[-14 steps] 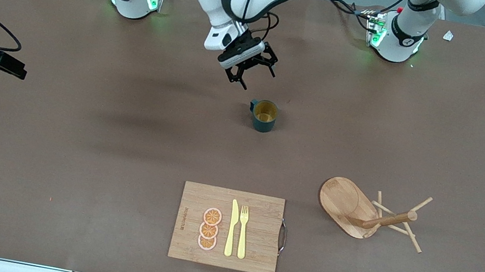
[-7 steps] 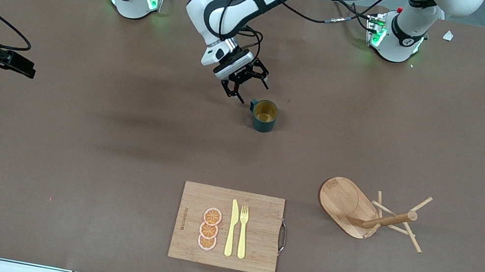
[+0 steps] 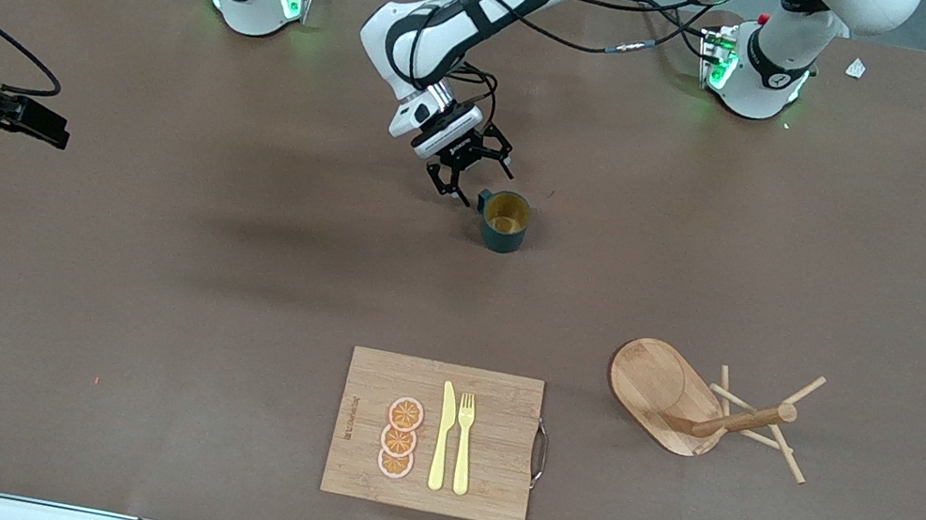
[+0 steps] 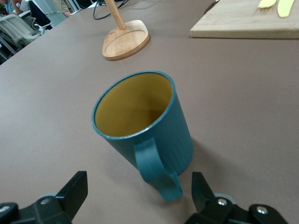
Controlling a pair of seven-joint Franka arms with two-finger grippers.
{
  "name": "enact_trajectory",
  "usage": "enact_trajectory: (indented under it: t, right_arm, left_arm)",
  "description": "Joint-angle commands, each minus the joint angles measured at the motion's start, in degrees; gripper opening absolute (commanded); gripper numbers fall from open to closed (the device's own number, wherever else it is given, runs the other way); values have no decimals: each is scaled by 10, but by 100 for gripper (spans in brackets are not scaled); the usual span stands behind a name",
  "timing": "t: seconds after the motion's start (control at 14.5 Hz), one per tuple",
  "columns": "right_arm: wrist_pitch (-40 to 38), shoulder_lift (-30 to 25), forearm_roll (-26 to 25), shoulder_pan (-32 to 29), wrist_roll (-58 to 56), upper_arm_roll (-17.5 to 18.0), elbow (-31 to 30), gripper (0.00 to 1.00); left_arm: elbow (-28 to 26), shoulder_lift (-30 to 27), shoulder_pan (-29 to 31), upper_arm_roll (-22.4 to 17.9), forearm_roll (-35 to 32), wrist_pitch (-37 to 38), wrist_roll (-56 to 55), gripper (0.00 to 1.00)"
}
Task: Pass cup and hang on rack
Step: 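Move the left gripper above the teal mug's handle, then lower the left gripper and grasp the mug handle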
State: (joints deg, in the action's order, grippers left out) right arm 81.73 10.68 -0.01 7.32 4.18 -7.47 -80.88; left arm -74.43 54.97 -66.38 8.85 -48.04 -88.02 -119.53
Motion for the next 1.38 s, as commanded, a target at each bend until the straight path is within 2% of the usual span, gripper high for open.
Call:
enact_trajectory:
  t: [0.0,0.28,0.41,0.55,0.9,1.31]
  right_arm:
    - [-5,-12,-2,2,8,2,-9,100]
    - [-10,-11,-2,3,9,2,-9,100]
    - [-9,-12,-2,3,9,2,-9,100]
    - [-8,-13,-2,3,9,2,-9,100]
    - [-9,-14,-2,2,7,2,-8,100]
    - [-9,-13,-3,2,7,2,-8,100]
  left_arm:
    - [17,2,-6,-12,-11,9,-23,93]
    - [17,3,-21,-41,-20,18,-26,90]
    - [17,7,-24,-42,-20,17,-26,79]
    - [17,9,-27,-41,-20,16,-30,73]
    - [18,19,-46,-45,-21,15,-39,70]
    - [17,29,-47,-50,-44,14,-17,62]
